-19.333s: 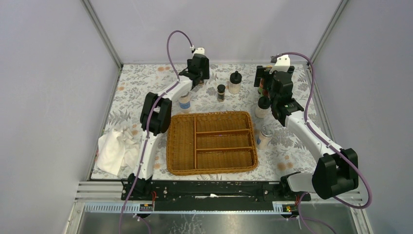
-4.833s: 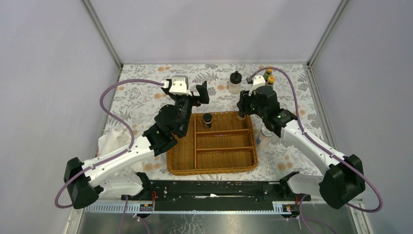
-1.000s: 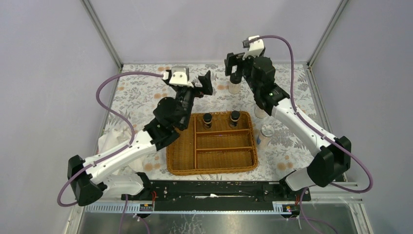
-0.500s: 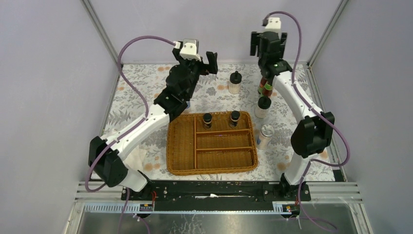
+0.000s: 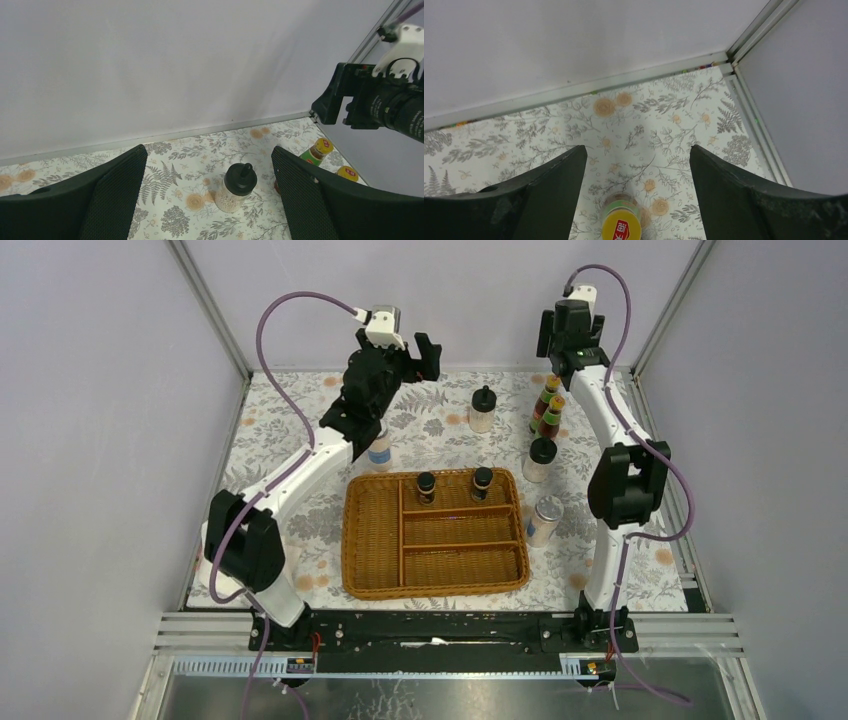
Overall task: Organize the condiment bottles
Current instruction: Pick up the bottle from the center of the board.
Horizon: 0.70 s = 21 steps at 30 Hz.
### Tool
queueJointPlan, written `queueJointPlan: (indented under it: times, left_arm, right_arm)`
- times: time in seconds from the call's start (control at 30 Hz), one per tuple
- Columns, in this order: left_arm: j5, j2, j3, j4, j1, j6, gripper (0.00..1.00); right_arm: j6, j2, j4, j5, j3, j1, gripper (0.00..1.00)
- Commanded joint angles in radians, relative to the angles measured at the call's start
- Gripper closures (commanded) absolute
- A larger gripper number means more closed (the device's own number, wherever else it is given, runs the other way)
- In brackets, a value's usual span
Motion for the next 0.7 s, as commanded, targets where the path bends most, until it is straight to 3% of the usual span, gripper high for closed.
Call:
queueJointPlan:
  times: [0.0, 0.67]
  left_arm:
    - [0.066, 0.025, 0.039, 0.006, 0.026, -0.036, 0.01]
    - [0.099, 0.054, 0.037, 0.000, 0.039, -0.065, 0.02]
  right_arm:
    - [0.053, 0.027, -0.051, -0.073, 0.045, -0.016, 0.19]
    - [0.162, -0.084, -0.148, -0.130, -0.103, -0.017, 0.25]
